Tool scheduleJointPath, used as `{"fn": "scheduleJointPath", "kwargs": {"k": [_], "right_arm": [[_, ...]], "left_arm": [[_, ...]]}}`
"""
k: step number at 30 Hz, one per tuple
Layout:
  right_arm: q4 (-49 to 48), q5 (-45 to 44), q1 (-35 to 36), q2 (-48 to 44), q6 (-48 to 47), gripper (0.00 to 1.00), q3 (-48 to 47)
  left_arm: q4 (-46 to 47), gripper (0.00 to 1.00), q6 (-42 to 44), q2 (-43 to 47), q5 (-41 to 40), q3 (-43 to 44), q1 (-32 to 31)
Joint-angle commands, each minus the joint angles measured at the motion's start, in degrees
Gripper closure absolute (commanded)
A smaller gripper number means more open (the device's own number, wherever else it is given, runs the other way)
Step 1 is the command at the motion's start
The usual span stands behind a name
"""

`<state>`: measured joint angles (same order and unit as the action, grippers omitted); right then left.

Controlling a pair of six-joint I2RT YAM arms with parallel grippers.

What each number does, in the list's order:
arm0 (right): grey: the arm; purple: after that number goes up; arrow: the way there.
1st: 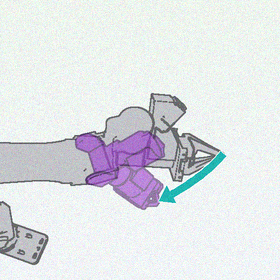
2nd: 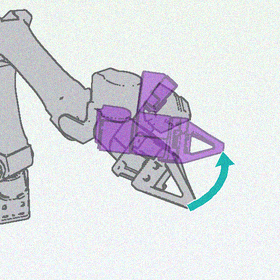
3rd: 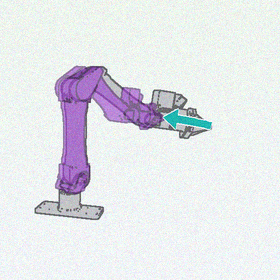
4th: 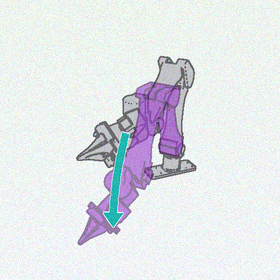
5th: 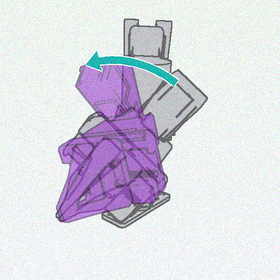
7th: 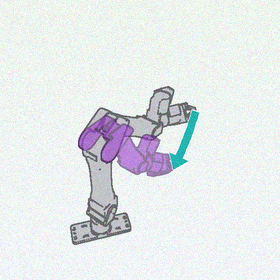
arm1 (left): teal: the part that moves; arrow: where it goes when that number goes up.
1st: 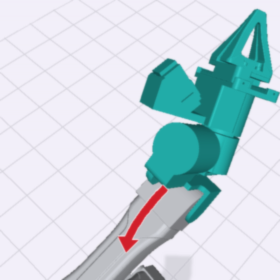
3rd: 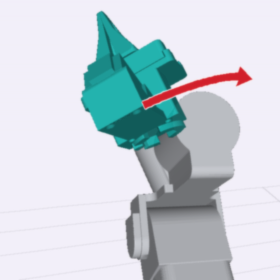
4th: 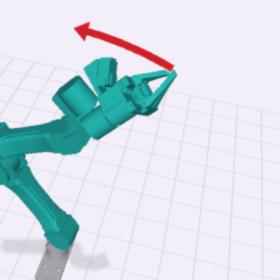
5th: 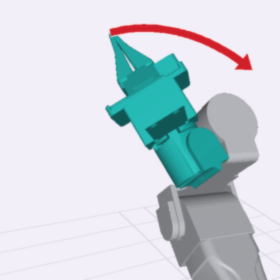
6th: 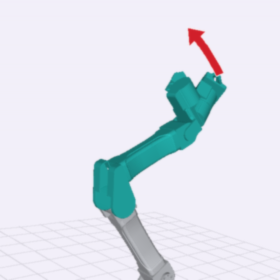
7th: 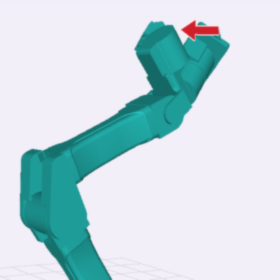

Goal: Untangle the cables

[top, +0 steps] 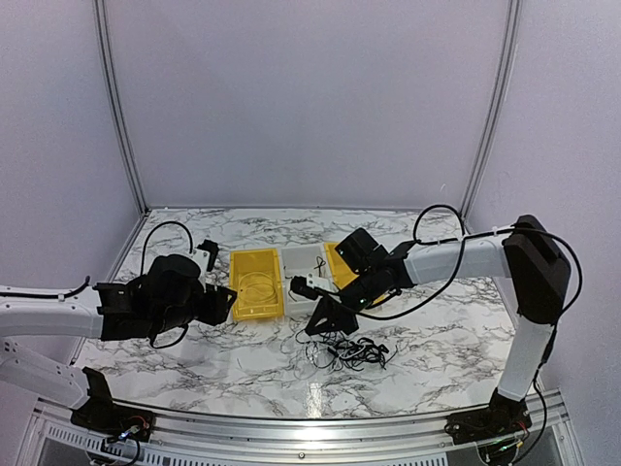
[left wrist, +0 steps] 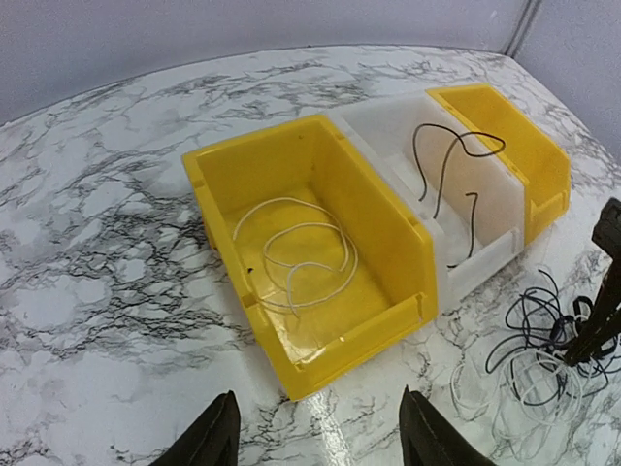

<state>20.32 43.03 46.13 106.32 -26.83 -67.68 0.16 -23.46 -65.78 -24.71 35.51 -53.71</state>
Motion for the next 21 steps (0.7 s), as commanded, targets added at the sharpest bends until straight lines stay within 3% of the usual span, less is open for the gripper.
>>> {"fn": "scheduleJointPath", "kwargs": {"k": [1,3,6,17,21], "right_arm": [[2.77,0.79,0.62,-5.89,-0.66,1.00,-3.29],[4.27,1.31,0.58,-8.97,-1.19,1.00,-3.73],[5.27,3.10,0.61,-12.55,-1.02,1.00,-4.31],[14.14,7.49,0.61,-15.40,-1.09,1.00,-13.00],[18.01,9.75,0.63,-16.58,-2.33,1.00,-17.76]], "left_arm": [[7.84,0.41,7.11,-2.58,9.83,-0.28,-2.65],[14.78,0.39,10.13,-3.02,15.75,-2.93,-4.76],[21.53,0.39,12.04,-5.35,17.89,-4.46,-8.00],[34.53,0.35,15.82,-22.97,15.14,7.89,-16.33],[39.85,0.39,15.17,-30.22,16.43,11.09,-16.97]]}}
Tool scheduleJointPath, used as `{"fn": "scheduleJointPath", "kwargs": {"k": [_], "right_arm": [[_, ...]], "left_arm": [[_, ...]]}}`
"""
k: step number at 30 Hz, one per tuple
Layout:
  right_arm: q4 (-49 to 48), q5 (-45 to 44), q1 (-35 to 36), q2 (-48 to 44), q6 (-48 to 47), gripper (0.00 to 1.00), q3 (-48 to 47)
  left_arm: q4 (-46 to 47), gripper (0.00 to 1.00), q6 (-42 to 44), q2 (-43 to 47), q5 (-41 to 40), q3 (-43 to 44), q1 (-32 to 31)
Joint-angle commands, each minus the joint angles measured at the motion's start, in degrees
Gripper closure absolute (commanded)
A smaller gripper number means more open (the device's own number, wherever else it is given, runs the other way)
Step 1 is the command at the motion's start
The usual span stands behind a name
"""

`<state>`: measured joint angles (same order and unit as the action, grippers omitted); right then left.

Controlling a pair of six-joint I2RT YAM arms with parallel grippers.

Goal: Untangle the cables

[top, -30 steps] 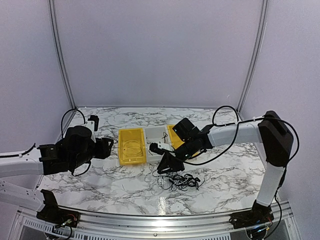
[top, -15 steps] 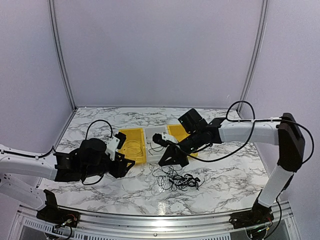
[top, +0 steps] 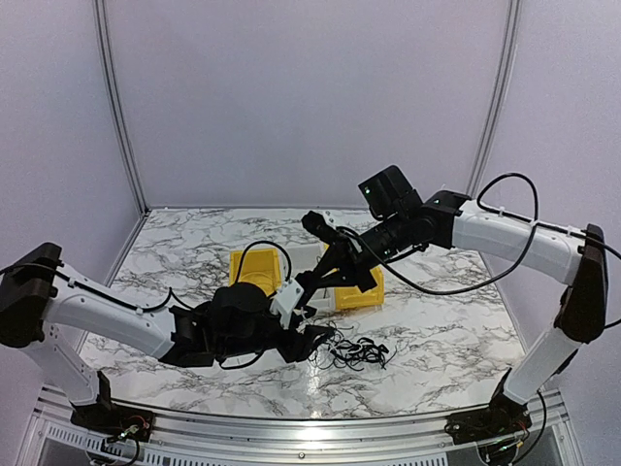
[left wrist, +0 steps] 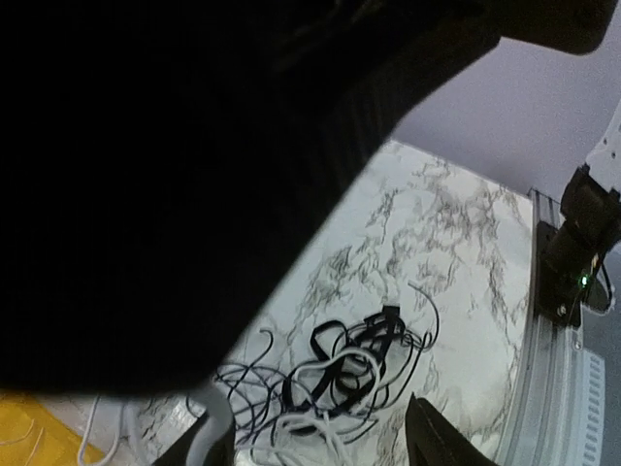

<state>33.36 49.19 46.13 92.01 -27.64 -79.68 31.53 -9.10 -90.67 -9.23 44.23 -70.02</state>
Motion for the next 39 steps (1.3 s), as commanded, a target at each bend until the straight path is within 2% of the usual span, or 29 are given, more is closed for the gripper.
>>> {"fn": "scheduleJointPath", "kwargs": {"k": [1,4,8,15,22,29,34,39], "right_arm": [[6.03,4.09,0.61,-2.59,-1.90,1.00,-7.27],[9.63,3.48,0.47,-3.63,-3.84,1.00,-11.93],[13.25,3.63,-1.14,-4.97,-5.42,1.00,-17.50],[13.48,11.29,-7.55,-5.76,-2.50,1.00,-24.08],[14.18,12.50,-11.96,-4.91,-2.64,1.00,-33.50],[10.96,11.20,-16.55,-0.01,-1.59,1.00,-45.65],[6.05,11.29,-21.22,2.12,3.49,1.00,-52.44],[1.11,13.03,-27.12,3.88,7.92,1.00,-56.85]], "left_arm": [[9.91,0.43,0.62,-6.78,1.05,2.66,-0.84],[12.52,0.49,-0.68,-9.88,1.18,2.18,-1.28],[16.37,0.49,-3.32,-10.66,1.79,-1.38,-1.74],[20.69,0.58,-5.43,-12.28,1.83,-5.47,-1.79],[22.09,0.63,-7.69,-15.88,1.41,-6.01,-1.79],[24.22,0.62,-11.31,-17.25,3.26,-8.06,-1.79],[24.27,0.62,-12.44,-17.67,3.27,-8.71,-1.79],[24.32,0.70,-13.08,-17.66,3.20,-9.06,-1.79]]}}
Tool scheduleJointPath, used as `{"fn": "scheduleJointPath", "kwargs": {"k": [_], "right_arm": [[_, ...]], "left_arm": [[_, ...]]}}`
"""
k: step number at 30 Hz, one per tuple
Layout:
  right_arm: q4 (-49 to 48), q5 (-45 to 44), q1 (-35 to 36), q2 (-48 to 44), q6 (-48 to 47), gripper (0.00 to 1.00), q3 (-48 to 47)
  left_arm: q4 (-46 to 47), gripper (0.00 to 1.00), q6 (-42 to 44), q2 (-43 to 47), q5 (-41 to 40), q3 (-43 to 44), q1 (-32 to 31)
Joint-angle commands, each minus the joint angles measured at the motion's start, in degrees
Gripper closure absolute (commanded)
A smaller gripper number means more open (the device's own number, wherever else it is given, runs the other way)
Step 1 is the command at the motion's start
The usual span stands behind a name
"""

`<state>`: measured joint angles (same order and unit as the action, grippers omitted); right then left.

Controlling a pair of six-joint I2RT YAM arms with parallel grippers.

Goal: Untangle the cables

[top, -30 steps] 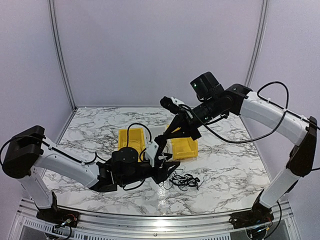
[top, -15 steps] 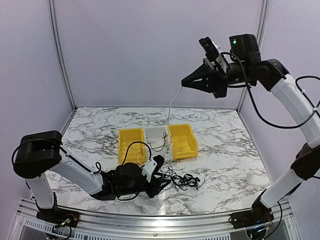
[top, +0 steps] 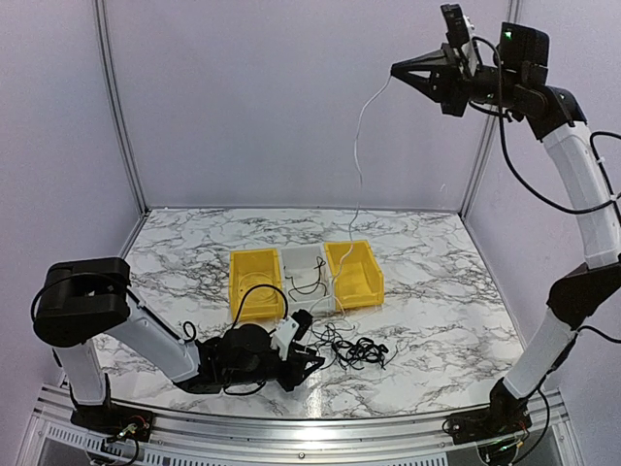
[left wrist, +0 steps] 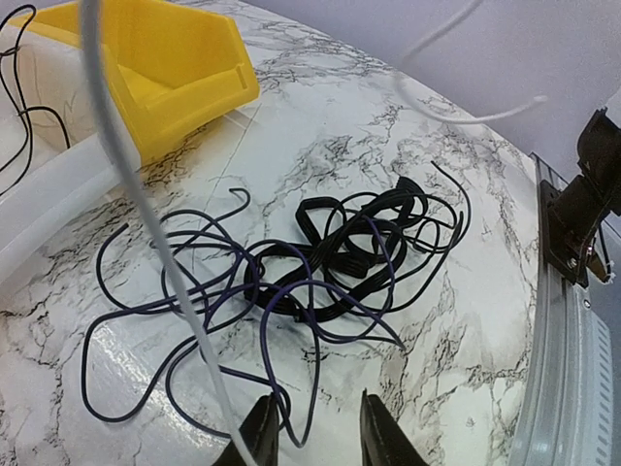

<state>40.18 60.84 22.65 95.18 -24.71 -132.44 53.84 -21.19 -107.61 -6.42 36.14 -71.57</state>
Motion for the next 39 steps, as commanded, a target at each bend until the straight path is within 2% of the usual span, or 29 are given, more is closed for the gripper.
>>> {"fn": "scheduleJointPath", "kwargs": {"k": [1,8,13,18,23,24,25,28,30,36,39], "right_arm": [[-6.51,1.31,-4.62,0.87,5.62,1.00,-4.66],[-8.91,-0.48,-7.81,0.63,8.13,1.00,-4.91],[-14.66,2.67,-11.89,0.62,14.72,1.00,-7.54],[-21.42,6.40,-19.51,0.72,21.62,1.00,-9.18],[-21.91,5.84,-20.19,-0.84,22.13,1.00,-5.20],[-22.35,6.27,-20.19,-1.32,22.34,1.00,-3.56],[-22.79,6.52,-20.22,-1.98,22.41,1.00,-1.79],[-23.56,6.79,-20.19,-3.90,22.12,1.00,3.90],[-23.12,6.64,-20.19,-5.33,21.01,1.00,7.51],[-20.47,5.76,-19.12,-8.48,17.50,1.00,15.25],[-15.71,4.12,-16.86,-9.69,12.73,1.00,17.69]], "left_arm": [[1.95,0.70,-0.96,-0.56,0.39,-1.05,-0.24],[1.66,0.69,-1.87,2.25,-1.90,-2.92,-0.30],[1.69,0.92,-3.31,4.42,-4.46,-5.26,-0.37],[1.63,0.96,-4.11,6.88,-6.92,-7.91,-1.30],[-0.09,0.98,-4.35,8.82,-9.09,-8.98,-2.07],[-0.67,0.97,-4.52,9.09,-9.48,-8.98,-2.16],[-1.56,0.92,-4.59,9.38,-9.52,-8.59,-2.23],[-10.29,0.62,-3.47,10.71,-10.04,-4.78,-3.19],[-16.89,0.51,-1.43,11.23,-11.09,-1.66,-4.54],[-27.13,0.38,0.56,13.71,-11.60,1.95,-7.17],[-34.34,0.34,0.33,17.80,-12.17,3.43,-7.98]]}}
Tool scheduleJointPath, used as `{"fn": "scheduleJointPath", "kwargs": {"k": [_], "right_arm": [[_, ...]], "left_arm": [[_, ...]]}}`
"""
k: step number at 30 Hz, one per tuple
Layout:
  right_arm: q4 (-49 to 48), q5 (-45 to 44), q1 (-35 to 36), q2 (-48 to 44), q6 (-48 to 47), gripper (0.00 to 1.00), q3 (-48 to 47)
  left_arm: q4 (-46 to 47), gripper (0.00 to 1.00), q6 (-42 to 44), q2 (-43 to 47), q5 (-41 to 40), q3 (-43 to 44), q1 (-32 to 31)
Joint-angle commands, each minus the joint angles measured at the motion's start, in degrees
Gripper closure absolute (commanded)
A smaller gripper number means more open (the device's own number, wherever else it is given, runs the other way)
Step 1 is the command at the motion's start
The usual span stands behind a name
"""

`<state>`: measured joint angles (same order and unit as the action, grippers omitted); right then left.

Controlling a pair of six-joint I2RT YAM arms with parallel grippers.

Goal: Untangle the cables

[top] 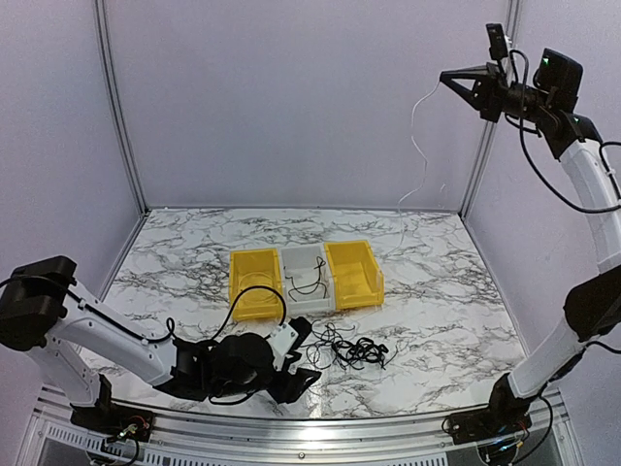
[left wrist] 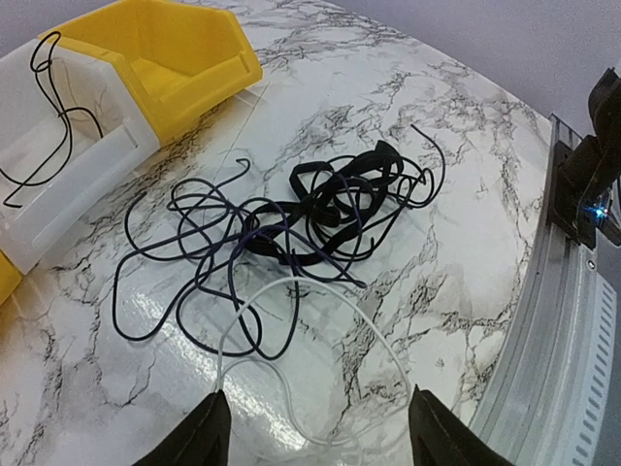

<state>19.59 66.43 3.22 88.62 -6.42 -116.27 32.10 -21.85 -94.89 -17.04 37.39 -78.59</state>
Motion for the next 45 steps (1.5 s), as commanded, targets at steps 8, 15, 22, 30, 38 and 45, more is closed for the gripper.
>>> {"fn": "scheduleJointPath", "kwargs": {"k": [8,15,22,30,38,45], "right_arm": [[13.76,-5.22,11.18,-5.48,-16.22,1.00,8.13],[17.21,-7.15,18.37,-6.43,-20.16,1.00,13.16],[18.77,-10.45,24.35,-6.10,-21.54,1.00,14.51],[19.60,-10.54,28.12,-5.36,-21.23,1.00,14.32],[19.70,-8.80,29.19,-5.43,-20.05,1.00,14.31],[19.66,-8.83,29.21,-4.98,-19.97,1.00,14.30]], "left_arm": [[-35.47,0.28,4.71,16.18,-5.03,9.15,-1.39],[-40.49,0.28,13.32,23.30,-14.60,17.23,-0.99],[-21.28,0.30,19.49,22.22,-9.67,18.86,0.64],[-20.20,0.31,19.31,9.94,-5.33,30.39,5.52],[-18.48,0.43,20.70,4.14,1.57,33.28,10.63],[-10.24,0.72,20.81,2.56,8.40,31.09,13.79]]}}
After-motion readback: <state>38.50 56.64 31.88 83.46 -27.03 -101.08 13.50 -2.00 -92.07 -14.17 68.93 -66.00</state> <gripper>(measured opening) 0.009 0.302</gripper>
